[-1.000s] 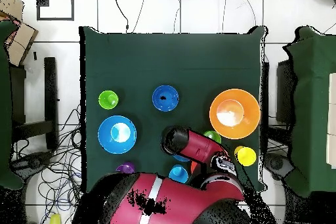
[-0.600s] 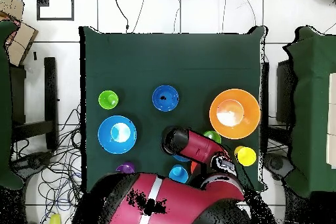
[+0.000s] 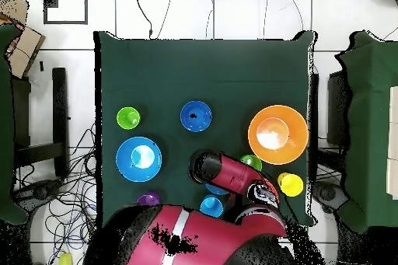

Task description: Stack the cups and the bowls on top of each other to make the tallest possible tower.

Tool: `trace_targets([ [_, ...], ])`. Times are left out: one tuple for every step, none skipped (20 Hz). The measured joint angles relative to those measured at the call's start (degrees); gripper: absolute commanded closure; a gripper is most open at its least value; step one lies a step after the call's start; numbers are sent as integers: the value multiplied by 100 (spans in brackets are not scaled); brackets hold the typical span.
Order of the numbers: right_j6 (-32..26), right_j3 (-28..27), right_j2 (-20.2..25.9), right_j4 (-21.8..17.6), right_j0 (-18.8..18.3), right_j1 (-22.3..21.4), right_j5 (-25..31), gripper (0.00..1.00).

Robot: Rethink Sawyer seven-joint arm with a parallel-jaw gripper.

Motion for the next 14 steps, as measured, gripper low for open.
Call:
trace_targets([
  [0, 7, 0, 0, 10, 0, 0, 100],
  [0, 15, -1, 0, 20, 1, 0, 100],
  [0, 20, -1, 0, 25, 0, 0, 100],
  [0, 26, -3, 0, 35, 1, 0, 100],
  [0, 30, -7, 0, 43, 1, -1, 100],
  [0, 35, -10, 0, 57, 1, 0, 100],
  [0, 35, -10, 0, 61, 1, 0, 100],
  [0, 35, -11, 1, 66, 1, -1, 100],
  [0, 35, -12, 1, 72, 1, -1, 100],
  [0, 35, -24, 1, 103, 1, -1, 100],
  [0, 35, -28, 1, 115, 0, -1, 100],
  [0, 35, -33, 1, 132, 1, -1, 100],
  [0, 35, -38, 1, 157, 0, 0, 100],
  [0, 35, -40, 1, 185, 1, -1, 100],
])
